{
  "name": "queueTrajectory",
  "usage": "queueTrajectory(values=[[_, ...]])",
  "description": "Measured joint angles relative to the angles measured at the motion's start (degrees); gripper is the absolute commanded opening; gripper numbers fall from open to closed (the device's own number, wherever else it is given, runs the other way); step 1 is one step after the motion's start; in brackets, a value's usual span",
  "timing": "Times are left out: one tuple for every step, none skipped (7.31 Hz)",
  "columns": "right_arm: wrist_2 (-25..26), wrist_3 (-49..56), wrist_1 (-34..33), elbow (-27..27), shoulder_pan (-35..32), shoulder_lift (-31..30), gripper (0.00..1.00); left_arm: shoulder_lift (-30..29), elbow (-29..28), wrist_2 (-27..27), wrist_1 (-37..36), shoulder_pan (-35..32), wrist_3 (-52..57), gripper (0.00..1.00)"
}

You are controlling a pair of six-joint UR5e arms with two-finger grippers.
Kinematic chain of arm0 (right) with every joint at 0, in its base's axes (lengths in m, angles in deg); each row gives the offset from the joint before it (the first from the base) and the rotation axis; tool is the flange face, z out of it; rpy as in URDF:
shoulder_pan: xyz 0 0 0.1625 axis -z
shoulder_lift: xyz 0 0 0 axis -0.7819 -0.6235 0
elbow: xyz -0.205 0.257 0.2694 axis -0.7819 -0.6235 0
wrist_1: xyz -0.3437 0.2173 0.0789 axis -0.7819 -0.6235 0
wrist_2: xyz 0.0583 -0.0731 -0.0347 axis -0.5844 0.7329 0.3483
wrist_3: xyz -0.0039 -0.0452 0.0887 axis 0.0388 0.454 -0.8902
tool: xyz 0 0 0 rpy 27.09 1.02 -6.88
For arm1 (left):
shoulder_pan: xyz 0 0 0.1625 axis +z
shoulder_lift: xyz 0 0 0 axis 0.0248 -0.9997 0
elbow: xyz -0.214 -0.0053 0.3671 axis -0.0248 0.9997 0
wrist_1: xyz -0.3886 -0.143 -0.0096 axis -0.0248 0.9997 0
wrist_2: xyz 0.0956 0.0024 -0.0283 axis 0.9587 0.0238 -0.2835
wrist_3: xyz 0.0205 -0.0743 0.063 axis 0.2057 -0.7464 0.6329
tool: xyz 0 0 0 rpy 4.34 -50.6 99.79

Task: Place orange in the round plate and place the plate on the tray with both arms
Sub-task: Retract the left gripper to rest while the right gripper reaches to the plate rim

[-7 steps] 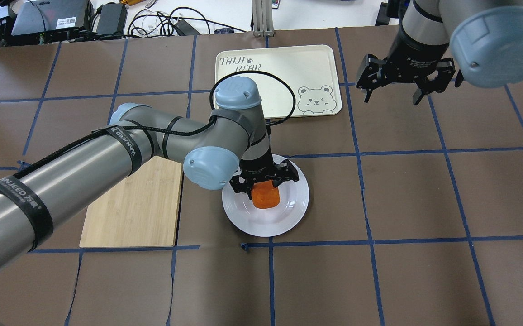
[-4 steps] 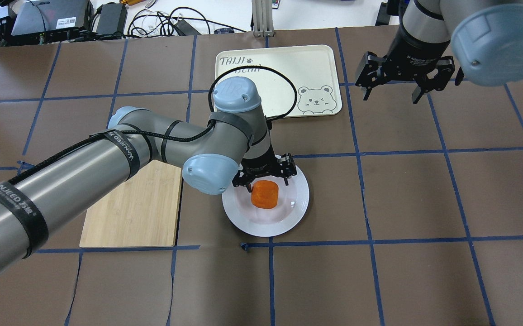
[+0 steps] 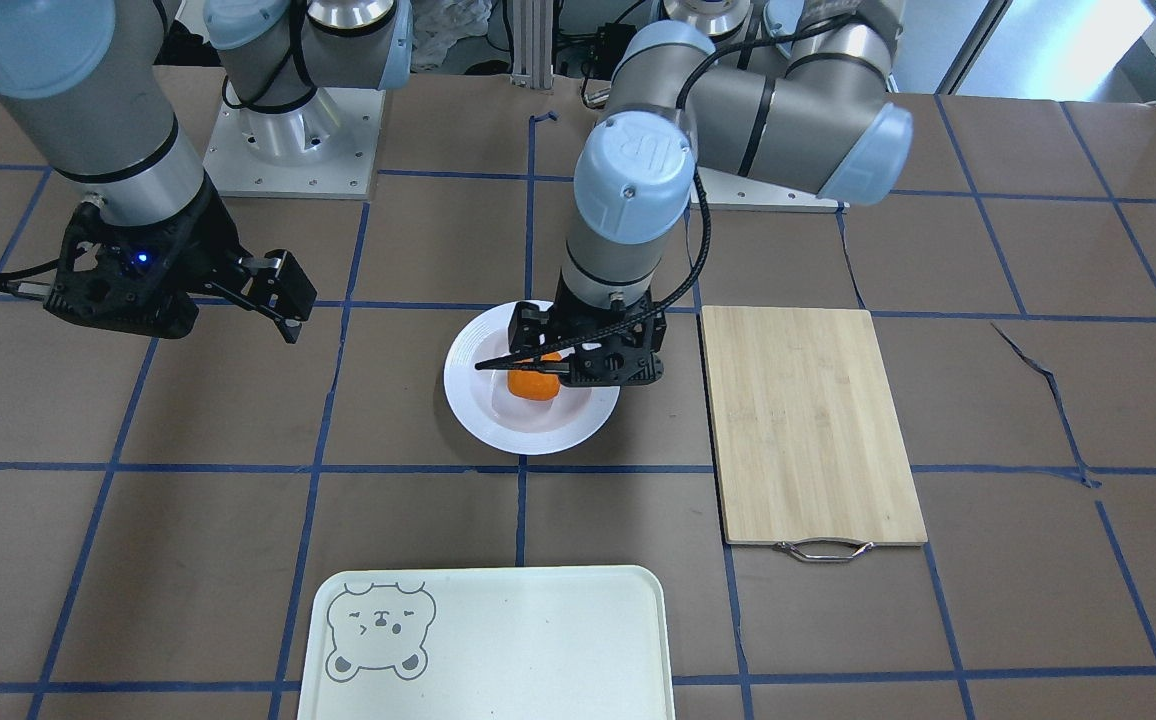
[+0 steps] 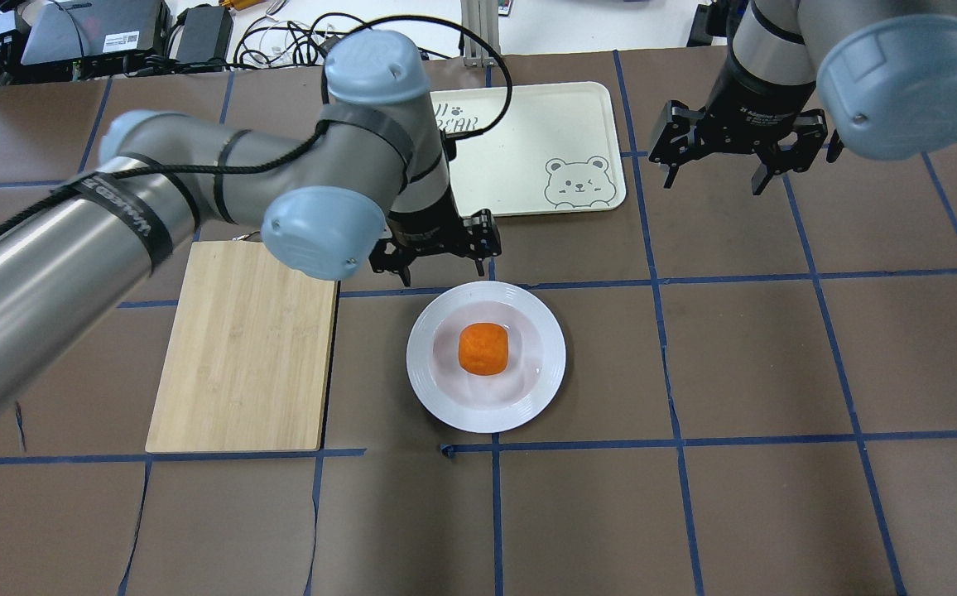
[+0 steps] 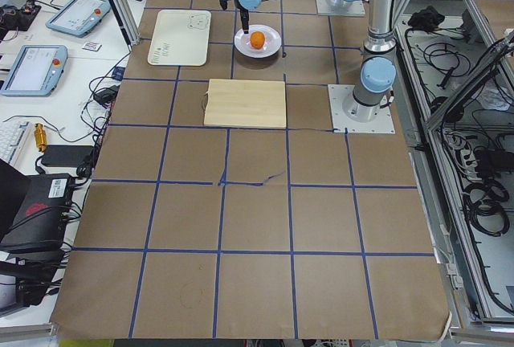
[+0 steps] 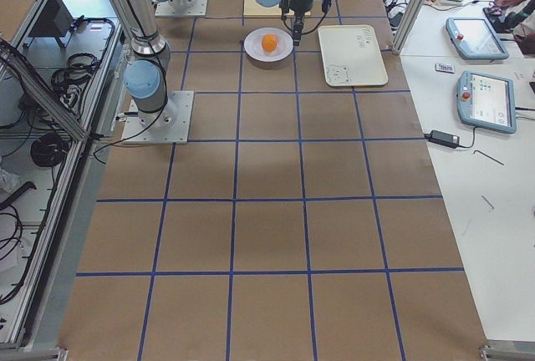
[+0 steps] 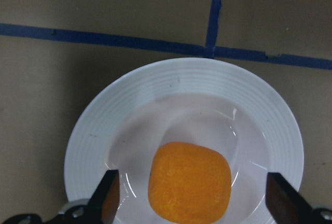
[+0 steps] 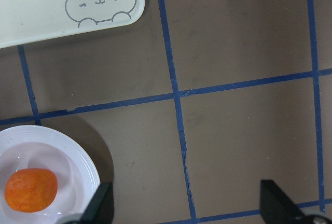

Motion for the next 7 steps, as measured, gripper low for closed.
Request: queueTrajectory(values=[[-1.7, 0.1, -1.1, 0.7, 0.0, 1.2, 1.00, 2.7, -3.2, 2.1, 7.5, 1.4, 2.9, 1.00], [-4.9, 0.5, -3.6, 2.4, 0.0, 2.5, 1.00, 5.6, -5.1, 3.5, 11.7, 2.2, 5.1, 1.00], [-8.7, 0.9, -7.8, 5.5, 0.0, 3.9, 1.00, 8.5, -6.0, 4.2, 13.3, 2.6, 6.3, 1.00], [-12.1, 1.2, -14.5, 9.5, 0.0, 5.3, 1.00, 10.8, -6.1, 4.3, 13.1, 2.7, 7.9, 1.00], [-15.4, 1.2, -22.7, 14.3, 0.0, 6.2, 1.00, 12.6, -5.8, 4.4, 11.7, 3.1, 10.6, 1.00], [-19.0, 1.2, -30.3, 19.0, -0.1, 7.0, 1.00, 13.8, -5.6, 4.5, 10.4, 4.0, 12.7, 1.00], [-22.1, 1.2, -37.2, 23.1, -0.3, 7.9, 1.00, 14.4, -5.6, 4.4, 9.4, 6.6, 15.3, 1.00]])
